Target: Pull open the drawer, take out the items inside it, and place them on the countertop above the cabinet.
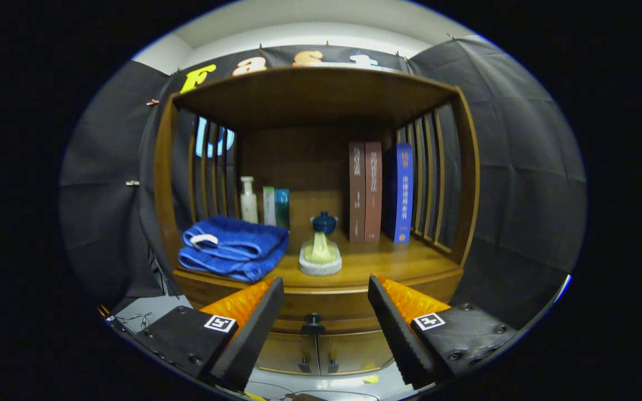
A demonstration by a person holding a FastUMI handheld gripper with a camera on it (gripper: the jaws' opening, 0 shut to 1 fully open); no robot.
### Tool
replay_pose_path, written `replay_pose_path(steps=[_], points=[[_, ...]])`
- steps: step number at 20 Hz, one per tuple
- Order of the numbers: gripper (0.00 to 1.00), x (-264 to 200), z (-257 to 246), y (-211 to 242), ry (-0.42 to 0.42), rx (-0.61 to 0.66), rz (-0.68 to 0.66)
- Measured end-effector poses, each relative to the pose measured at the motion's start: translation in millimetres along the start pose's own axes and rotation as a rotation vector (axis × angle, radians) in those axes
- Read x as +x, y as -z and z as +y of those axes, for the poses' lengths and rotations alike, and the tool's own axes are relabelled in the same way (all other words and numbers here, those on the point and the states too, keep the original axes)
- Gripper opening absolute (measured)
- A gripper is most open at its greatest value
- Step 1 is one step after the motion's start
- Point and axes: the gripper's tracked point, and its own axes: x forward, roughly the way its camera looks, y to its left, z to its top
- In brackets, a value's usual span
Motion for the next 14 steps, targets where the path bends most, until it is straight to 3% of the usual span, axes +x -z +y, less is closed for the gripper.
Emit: replay_pose_path(steps=[5, 14], points=[[0.99, -47.9, 0.3, -68.7, 0.002, -0.006, -0.078], [0.99, -93.3, 1.9, -97.9, -0.018, 0.016, -0.092]])
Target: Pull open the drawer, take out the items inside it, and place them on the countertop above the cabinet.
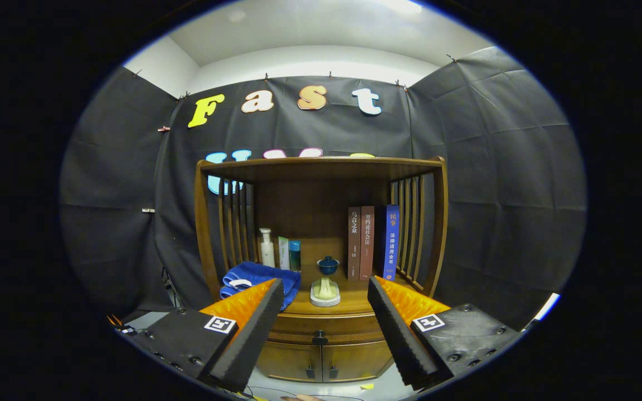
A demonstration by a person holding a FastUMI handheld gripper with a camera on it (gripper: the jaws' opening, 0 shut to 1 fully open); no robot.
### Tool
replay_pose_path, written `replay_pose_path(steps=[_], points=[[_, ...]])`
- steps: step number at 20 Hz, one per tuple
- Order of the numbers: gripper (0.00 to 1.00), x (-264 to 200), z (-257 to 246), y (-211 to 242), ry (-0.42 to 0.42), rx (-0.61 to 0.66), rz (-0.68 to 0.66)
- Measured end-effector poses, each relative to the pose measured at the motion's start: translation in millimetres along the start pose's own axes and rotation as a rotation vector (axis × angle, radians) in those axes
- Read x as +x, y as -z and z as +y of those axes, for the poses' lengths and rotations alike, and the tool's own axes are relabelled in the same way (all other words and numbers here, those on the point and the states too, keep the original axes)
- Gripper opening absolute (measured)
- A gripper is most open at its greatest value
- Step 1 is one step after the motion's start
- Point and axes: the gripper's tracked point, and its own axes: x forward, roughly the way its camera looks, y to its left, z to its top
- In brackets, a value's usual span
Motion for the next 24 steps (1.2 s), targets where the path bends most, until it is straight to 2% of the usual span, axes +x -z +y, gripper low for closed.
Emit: replay_pose_path(steps=[8, 24], points=[[0.99, 1.4, 13.6, 4.5, -0.046, -0.007, 0.014], [1.00, 3.5, 3.7, 2.1, -0.021, -0.017, 0.015]])
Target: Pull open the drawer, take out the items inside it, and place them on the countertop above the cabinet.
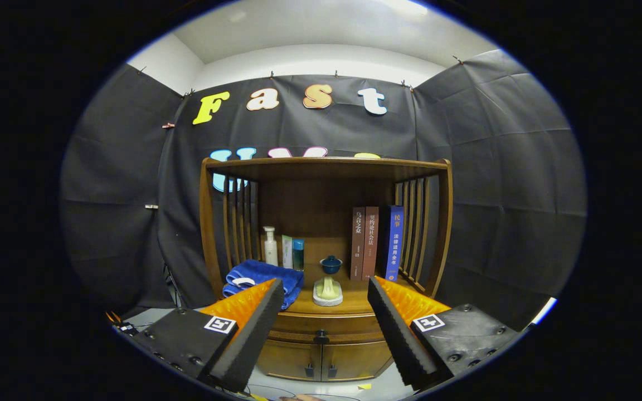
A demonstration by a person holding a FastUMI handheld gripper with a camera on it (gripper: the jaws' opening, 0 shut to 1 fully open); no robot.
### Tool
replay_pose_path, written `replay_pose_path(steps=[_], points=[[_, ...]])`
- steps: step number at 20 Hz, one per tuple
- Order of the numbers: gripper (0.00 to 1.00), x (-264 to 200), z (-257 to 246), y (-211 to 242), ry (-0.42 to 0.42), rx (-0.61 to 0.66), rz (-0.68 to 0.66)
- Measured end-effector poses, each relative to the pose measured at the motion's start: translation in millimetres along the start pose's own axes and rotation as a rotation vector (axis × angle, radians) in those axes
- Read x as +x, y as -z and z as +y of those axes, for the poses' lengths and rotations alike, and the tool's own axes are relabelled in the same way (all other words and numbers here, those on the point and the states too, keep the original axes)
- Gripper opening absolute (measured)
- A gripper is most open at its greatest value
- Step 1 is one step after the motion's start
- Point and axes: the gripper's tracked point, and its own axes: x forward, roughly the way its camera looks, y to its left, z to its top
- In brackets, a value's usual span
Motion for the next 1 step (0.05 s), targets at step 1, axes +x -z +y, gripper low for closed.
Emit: replay_pose_path(steps=[1], points=[[1.00, -0.7, -0.1, -0.4, 0.001, 0.000, 0.001]])
